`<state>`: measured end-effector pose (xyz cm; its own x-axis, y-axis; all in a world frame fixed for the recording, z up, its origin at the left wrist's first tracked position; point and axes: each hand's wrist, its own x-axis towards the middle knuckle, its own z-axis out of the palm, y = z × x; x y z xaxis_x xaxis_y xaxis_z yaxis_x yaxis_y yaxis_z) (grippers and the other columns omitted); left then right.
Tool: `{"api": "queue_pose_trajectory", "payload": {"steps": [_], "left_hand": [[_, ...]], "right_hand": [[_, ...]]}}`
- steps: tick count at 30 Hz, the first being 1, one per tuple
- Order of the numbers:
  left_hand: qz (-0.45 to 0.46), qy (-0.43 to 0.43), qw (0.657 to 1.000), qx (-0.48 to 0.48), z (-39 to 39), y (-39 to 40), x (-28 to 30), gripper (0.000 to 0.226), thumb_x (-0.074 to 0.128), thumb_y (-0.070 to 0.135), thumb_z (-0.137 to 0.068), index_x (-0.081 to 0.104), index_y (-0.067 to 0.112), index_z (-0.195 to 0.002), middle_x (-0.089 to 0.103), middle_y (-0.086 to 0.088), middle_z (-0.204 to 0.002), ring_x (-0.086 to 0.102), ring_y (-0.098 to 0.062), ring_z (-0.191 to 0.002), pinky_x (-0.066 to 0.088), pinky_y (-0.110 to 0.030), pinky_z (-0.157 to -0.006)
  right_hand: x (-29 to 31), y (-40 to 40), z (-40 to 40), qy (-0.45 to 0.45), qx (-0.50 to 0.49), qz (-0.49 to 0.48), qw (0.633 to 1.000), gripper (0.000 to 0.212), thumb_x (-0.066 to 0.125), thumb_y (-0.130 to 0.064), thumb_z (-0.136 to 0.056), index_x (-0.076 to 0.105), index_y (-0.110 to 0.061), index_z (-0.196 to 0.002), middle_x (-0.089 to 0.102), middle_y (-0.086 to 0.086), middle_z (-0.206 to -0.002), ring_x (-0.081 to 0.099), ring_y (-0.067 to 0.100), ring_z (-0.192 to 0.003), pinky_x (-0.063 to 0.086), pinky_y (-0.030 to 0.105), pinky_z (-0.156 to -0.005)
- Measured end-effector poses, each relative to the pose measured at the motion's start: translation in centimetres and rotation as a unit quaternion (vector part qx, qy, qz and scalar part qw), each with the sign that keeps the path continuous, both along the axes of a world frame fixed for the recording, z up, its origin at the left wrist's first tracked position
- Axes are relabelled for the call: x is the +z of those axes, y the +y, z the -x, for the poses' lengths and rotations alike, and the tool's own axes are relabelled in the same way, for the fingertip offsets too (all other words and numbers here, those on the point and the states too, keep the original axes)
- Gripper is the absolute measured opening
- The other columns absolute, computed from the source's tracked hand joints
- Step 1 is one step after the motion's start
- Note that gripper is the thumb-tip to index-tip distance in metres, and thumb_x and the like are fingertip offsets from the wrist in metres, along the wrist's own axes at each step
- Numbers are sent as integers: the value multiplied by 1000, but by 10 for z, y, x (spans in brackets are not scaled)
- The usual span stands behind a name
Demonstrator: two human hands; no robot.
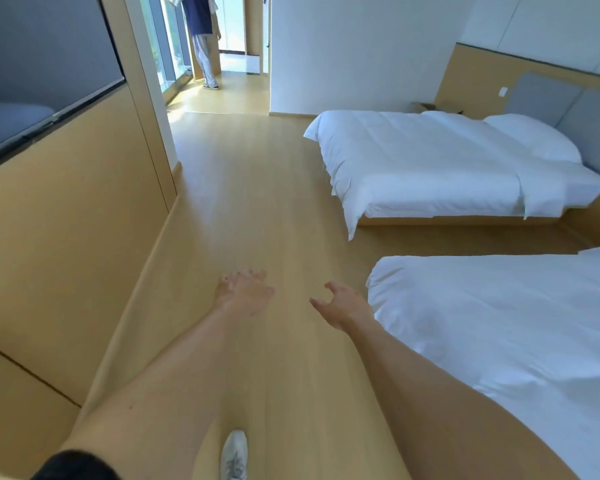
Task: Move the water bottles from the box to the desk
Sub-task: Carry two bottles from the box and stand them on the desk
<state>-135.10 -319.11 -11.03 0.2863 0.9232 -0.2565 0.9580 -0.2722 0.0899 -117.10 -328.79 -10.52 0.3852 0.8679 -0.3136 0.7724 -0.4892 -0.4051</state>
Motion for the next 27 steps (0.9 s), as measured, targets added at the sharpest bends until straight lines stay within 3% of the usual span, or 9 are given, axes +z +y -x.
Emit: {"api": "queue_pose_trajectory", "payload": {"steps": [8, 16, 27], "left_hand": [[11, -14, 1000, -17, 4, 131, 0, 49, 35, 51, -102, 44, 29, -146, 46, -4, -150, 42, -25, -139, 29, -37, -114], [15, 11, 1000, -10, 20, 272, -1, 49, 32, 49, -102, 42, 30, -146, 47, -5, -149, 43, -25, -137, 32, -41, -111], [31, 2, 999, -14, -4, 388, -16, 48, 35, 47, -100, 42, 34, -146, 44, -2, -152, 40, -24, -140, 28, -41, -114]], "right_hand": [[5, 128, 2, -24, 10, 35, 999, 64, 45, -61, -96, 35, -30, -152, 46, 6, -148, 51, 27, -130, 47, 43, -103], [16, 270, 24, -55, 46, 33, 997, 61, 40, -57, -100, 31, -30, -154, 40, 6, -155, 38, 28, -141, 36, 44, -113], [-2, 408, 5, -89, 90, 62, 990, 58, 37, -53, -102, 31, -27, -154, 39, 8, -155, 37, 28, -142, 35, 43, -113]]}}
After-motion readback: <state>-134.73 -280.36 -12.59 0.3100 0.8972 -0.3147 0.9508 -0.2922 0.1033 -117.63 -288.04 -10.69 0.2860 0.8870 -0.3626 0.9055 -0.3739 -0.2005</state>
